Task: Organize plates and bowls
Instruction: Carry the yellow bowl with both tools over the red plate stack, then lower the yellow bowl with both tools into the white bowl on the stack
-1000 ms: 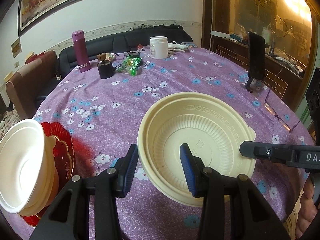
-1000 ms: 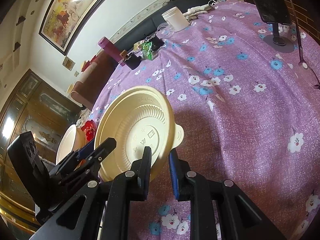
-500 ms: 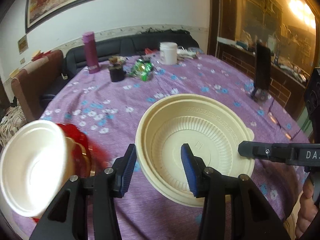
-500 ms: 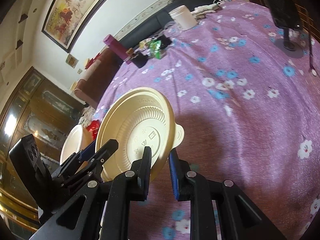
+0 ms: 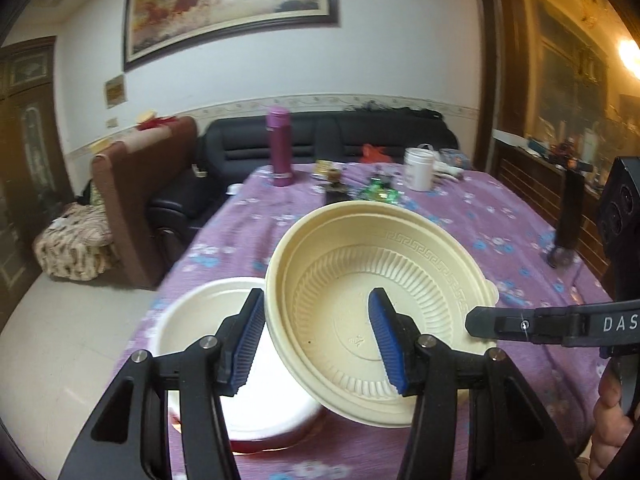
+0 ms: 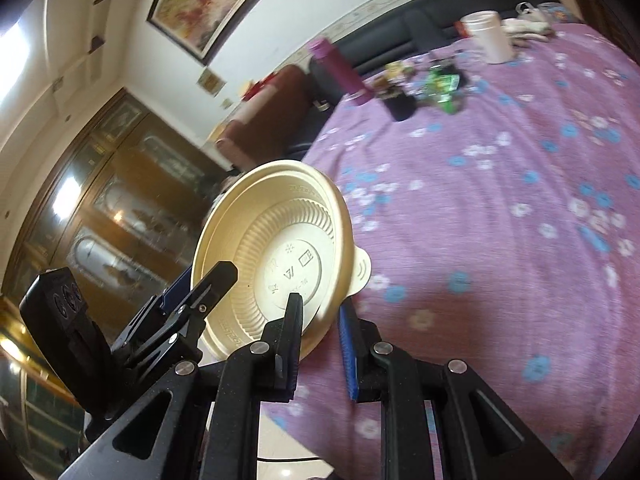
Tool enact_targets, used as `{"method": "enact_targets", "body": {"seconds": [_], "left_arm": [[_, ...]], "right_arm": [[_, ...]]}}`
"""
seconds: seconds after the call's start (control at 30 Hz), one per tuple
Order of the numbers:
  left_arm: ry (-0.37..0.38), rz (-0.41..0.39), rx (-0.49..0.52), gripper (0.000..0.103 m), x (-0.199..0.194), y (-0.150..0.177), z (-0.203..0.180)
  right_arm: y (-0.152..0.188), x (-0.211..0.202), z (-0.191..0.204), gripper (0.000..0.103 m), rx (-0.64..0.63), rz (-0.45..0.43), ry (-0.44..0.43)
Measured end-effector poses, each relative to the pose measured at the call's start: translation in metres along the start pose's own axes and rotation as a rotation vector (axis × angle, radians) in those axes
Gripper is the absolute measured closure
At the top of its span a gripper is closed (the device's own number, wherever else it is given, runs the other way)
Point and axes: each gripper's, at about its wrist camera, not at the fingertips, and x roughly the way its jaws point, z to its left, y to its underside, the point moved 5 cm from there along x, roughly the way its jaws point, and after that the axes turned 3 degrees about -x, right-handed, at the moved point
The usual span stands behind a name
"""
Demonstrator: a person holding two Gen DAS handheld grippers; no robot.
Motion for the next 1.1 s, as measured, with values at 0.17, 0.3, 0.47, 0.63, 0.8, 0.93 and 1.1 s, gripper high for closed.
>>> {"method": "enact_targets", "body": {"seconds": [0.17, 0.3, 0.47, 0.63, 0.8, 0.93, 1.1], "left_arm": [[-0.062, 0.013, -0.045, 0.052, -0.001, 0.003, 0.038], [-0.094, 0.035, -0.085, 0.052, 0.003, 0.01, 0.063], [-0.127, 0.056, -0.119, 0.052, 0.008, 0.019, 0.084], [-0.132, 0.068, -0.14, 0.052, 0.014, 0.023, 0.095], [-0.126, 0.081, -0.152, 0.052, 0.019, 0.026, 0.097], [-0.125, 0.09, -0.165, 0.052, 0.022, 0.027, 0.101], [-0.131, 0.093, -0.172, 0.052, 0.024, 0.027, 0.106]], "right_arm": [[-0.004, 0.034, 0.023, 0.083, -0.008, 0.059, -0.039], [-0.006, 0.059, 0.034, 0.083, -0.01, 0.1, -0.054], [-0.007, 0.089, 0.043, 0.083, -0.024, 0.151, -0.051], [-0.006, 0.109, 0.045, 0.083, -0.038, 0.182, -0.031], [-0.004, 0.118, 0.048, 0.081, -0.05, 0.199, -0.017], [-0.002, 0.124, 0.047, 0.081, -0.055, 0.214, -0.01], [-0.002, 0.127, 0.045, 0.081, -0.054, 0.223, -0.007]]}}
